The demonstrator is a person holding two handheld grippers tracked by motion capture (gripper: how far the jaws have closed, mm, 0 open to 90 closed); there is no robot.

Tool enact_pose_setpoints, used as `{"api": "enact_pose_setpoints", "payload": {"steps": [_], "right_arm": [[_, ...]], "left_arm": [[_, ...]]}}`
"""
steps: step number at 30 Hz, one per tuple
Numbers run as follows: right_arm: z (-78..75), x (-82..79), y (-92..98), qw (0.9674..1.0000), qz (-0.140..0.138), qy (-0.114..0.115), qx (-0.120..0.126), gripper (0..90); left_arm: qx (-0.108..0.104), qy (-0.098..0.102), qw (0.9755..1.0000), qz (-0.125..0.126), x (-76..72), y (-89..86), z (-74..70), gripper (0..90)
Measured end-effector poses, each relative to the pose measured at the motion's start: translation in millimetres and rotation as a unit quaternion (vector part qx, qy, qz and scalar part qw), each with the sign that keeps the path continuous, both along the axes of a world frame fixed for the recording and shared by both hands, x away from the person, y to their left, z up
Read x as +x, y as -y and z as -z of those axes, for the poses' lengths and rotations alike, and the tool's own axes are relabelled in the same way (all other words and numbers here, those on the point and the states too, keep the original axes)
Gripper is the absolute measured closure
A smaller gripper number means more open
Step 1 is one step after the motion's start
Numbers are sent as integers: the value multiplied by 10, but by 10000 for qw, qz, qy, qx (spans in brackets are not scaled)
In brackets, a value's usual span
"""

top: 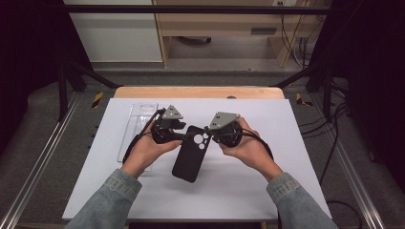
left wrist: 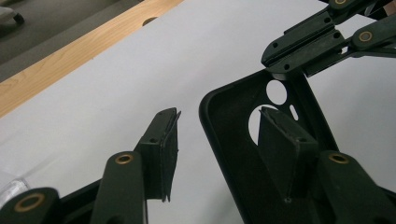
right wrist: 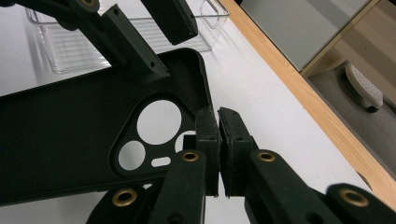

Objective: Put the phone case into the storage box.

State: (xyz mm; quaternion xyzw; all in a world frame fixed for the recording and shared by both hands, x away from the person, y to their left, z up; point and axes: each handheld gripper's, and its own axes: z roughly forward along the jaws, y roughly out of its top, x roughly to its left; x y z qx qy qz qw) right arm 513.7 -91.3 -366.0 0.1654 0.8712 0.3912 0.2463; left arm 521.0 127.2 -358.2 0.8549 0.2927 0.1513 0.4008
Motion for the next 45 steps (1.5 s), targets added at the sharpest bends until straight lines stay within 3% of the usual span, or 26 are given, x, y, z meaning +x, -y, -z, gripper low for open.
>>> {"api": "enact_pose_setpoints", "payload": {"steps": [12,23,32,45], "right_arm": [[1,-9,-4,10000,-50,33,-40,878],[4,-28,-10,9999,-102,60,-99,878],[10,-35,-23,9998,-119,61,-129,878],[10,-35,-24,9998,-111,75,-148,878]], "left_arm": [[-32,-90,10000,-26,11,-54,41,489],[-14,-182,9998,59,18,-43,52,561],[7,-119,9999,31,10,-43,42,617],[-18,-187,9998,-56,4,-37,52,674]]}}
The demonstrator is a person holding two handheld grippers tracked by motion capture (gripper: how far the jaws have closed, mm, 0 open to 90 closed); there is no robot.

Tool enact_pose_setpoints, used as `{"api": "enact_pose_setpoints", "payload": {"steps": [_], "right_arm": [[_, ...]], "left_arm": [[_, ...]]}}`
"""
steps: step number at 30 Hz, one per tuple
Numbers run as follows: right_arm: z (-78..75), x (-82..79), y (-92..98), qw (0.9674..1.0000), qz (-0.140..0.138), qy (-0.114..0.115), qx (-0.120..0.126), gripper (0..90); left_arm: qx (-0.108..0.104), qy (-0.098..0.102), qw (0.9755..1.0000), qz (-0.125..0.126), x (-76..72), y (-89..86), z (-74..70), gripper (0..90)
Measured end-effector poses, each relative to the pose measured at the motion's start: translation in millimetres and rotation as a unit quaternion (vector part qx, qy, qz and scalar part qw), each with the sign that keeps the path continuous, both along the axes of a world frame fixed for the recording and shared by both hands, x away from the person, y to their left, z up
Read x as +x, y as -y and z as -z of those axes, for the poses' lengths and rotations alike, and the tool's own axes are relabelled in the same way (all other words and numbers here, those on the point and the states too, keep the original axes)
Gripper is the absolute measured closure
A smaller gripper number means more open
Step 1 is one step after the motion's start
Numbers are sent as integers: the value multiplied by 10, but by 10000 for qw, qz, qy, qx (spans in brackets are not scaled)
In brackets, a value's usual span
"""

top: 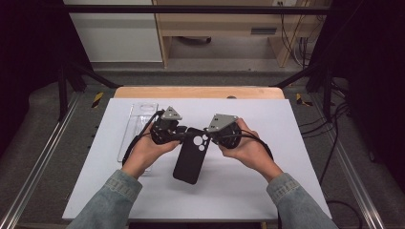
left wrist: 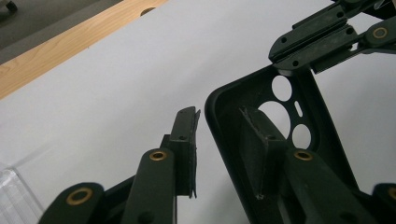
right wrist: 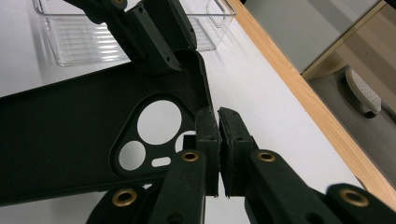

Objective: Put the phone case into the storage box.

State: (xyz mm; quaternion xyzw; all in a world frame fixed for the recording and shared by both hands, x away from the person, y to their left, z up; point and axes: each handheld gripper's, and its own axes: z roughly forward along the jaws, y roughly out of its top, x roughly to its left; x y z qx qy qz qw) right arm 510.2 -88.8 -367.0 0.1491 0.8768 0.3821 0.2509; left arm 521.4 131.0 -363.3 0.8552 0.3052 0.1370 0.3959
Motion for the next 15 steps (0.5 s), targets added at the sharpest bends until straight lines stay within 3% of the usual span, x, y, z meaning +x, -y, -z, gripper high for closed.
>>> {"api": "enact_pose_setpoints", "payload": {"steps": [15], "right_arm": [[0,-2,-10,10000,11,66,-34,877]], "left_arm": [[-184,-237,9994,-142,15,-10,33,743]]}}
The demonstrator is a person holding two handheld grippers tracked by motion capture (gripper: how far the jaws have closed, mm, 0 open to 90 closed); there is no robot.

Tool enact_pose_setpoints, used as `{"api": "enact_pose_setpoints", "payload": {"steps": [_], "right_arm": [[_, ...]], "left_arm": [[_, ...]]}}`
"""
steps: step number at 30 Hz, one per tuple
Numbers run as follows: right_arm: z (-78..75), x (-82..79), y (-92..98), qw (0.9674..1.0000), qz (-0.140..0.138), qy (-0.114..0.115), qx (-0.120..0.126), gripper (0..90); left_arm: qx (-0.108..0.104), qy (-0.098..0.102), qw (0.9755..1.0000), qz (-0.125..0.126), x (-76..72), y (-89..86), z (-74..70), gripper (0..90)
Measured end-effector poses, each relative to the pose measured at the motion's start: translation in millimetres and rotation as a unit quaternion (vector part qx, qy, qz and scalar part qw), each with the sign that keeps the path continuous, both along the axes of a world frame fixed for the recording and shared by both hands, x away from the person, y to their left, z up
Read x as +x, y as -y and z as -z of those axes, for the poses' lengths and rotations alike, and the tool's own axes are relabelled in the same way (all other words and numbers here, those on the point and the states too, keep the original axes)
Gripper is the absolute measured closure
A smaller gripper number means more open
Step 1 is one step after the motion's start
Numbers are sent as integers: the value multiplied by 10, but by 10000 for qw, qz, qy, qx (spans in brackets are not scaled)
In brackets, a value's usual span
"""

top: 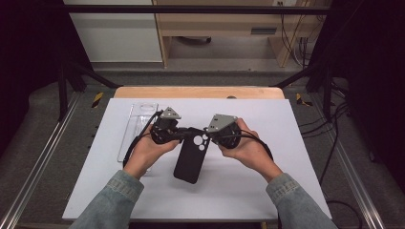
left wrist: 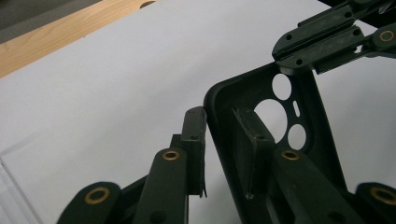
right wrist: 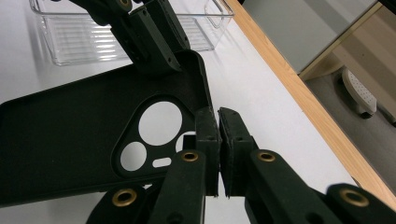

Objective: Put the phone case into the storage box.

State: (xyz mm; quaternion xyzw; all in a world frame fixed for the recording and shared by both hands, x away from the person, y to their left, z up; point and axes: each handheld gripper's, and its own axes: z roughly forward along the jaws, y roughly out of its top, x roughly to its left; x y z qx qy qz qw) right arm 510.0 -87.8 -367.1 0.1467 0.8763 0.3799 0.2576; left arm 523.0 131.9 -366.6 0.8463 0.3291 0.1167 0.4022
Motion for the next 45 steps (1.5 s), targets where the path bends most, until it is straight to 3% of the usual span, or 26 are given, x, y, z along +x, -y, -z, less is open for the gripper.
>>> {"api": "enact_pose_setpoints", "payload": {"steps": [10,17,29,45], "right_arm": [[3,1,-23,10000,-10,14,-20,875],[-21,-5,-57,10000,2,62,-16,872],[-86,-21,-113,9999,25,147,43,869],[-122,-12,-87,9995,-9,57,301,817]], "left_arm": [[-13,-92,9998,-167,14,-20,-2,797],[-59,-30,9993,-363,9,-36,-31,830],[51,250,9975,-656,-39,-30,-126,865],[146,632,9953,-718,-93,6,-162,874]]}}
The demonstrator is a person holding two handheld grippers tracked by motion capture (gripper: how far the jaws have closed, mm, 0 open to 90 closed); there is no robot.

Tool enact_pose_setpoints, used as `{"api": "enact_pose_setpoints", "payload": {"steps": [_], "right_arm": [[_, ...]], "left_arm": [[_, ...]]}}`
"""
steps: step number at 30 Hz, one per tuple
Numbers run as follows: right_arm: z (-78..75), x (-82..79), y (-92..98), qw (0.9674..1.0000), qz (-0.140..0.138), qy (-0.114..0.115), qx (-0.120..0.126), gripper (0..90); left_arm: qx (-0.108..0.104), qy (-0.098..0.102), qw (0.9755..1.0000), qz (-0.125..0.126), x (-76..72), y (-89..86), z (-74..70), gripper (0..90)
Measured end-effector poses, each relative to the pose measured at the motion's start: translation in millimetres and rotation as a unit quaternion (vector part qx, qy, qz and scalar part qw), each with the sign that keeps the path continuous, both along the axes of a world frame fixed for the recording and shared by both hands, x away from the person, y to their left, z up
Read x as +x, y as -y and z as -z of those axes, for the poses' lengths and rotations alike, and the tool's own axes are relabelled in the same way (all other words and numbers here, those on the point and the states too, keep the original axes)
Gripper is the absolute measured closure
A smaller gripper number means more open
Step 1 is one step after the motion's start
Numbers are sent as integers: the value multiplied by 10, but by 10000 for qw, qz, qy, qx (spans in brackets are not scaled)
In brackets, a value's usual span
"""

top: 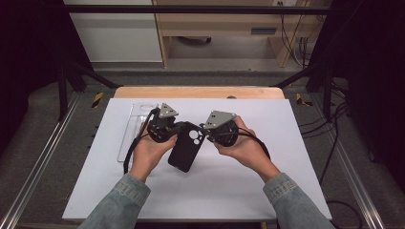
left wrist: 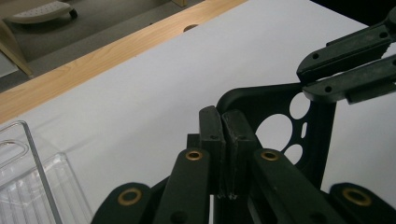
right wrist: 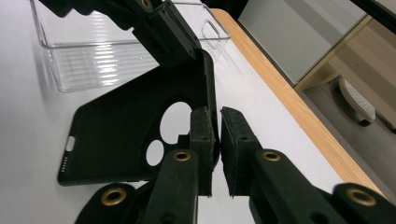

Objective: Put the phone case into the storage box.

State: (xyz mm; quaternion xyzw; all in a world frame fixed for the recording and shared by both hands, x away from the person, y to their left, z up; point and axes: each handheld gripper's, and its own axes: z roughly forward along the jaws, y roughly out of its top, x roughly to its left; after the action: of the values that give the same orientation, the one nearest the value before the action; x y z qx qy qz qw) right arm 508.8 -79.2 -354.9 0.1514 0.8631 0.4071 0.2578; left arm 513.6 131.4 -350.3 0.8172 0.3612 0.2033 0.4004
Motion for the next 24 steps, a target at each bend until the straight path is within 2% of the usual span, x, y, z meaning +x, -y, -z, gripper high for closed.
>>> {"api": "enact_pose_setpoints", "payload": {"steps": [2,4,7,10,16,22,24], "right_arm": [[-7,2,9,10000,51,26,39,749],[-17,5,32,9999,85,5,143,708],[-36,4,75,9993,143,-4,332,597],[-54,-11,130,9979,257,-26,586,477],[-50,-50,218,9953,481,-45,835,265],[-36,-99,354,9902,722,72,1194,188],[-22,-119,393,9889,805,119,1245,180]], "left_arm": [[-11,10,10000,-2,-3,2,-3,874],[-29,28,10000,-22,-5,1,-7,873],[-58,69,9999,-87,-5,-13,-15,873],[-117,82,9998,-132,-3,-35,-19,873],[-274,139,9993,-191,-14,-92,-64,873],[-403,268,9984,-281,-23,-142,-119,873],[-473,314,9979,-315,-31,-162,-142,873]]}}
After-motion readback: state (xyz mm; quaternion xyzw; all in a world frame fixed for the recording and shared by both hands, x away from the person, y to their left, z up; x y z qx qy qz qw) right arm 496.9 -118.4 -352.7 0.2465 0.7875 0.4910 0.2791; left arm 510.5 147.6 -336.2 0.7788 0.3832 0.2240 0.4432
